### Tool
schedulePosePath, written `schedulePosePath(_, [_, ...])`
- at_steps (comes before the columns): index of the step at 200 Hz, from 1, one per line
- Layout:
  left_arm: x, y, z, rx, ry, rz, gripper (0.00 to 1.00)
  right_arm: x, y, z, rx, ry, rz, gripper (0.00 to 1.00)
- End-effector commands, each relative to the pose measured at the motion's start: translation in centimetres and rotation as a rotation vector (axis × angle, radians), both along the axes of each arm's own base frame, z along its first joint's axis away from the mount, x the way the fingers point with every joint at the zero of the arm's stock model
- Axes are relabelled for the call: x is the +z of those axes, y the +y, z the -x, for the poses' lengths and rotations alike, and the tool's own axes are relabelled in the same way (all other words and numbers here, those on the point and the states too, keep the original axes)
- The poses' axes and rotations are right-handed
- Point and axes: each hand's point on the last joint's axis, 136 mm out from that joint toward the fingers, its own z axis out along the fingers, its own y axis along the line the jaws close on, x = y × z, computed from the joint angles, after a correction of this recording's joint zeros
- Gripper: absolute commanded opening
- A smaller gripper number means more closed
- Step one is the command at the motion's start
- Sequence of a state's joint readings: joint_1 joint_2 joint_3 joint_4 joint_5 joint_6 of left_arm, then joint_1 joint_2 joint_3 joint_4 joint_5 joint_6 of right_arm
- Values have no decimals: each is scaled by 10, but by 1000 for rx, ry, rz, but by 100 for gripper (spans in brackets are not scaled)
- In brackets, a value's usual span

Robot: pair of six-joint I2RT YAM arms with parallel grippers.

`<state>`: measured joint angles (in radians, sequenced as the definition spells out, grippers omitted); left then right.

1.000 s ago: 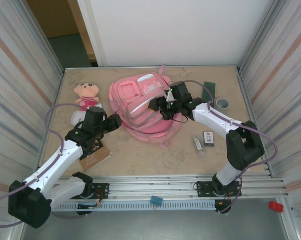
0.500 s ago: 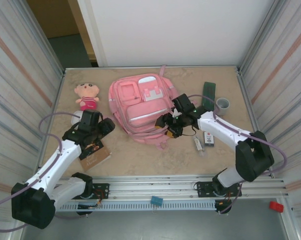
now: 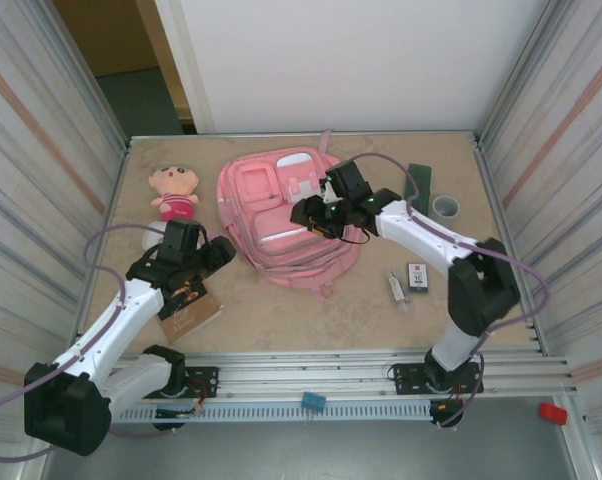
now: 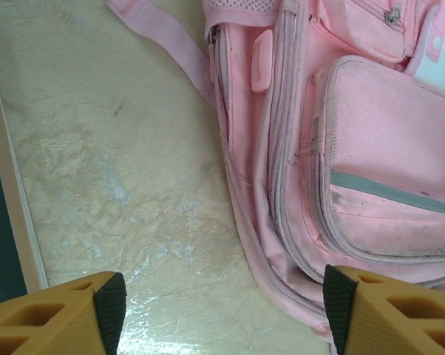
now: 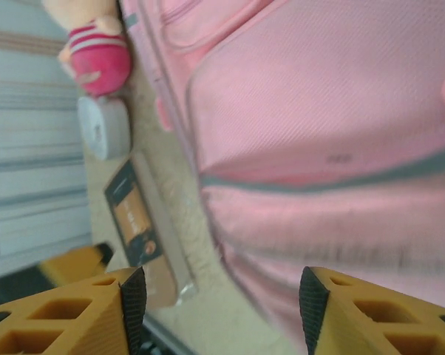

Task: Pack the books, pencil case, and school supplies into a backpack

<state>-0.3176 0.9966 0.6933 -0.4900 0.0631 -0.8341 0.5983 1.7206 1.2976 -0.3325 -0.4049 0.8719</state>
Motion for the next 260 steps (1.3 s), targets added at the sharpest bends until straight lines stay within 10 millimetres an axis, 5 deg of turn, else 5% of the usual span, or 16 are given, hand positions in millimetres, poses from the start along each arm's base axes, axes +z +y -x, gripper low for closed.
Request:
schedulePosePath(1, [7, 2, -3, -17, -33, -17, 73, -30, -1, -29, -54, -35, 1, 57])
schedulePosePath(36, [-3, 1, -4, -22, -24, -13, 72, -109, -30, -18, -253, 69, 49, 56])
schedulePosePath(67, [-15, -14, -9, -58, -9, 53, 68, -134, -55, 2, -373, 102, 49, 55])
schedulePosePath(145, [-32, -74, -54, -188, -53, 85, 60, -134, -92, 37, -474, 144, 52, 56])
schedulePosePath(225, [-54, -132, -116, -259, -62, 60, 61, -129, -123, 32, -451, 130, 74, 57])
schedulePosePath(260, [-60, -146, -134, -273, -59, 57, 62, -109, -130, 20, -444, 83, 64, 58])
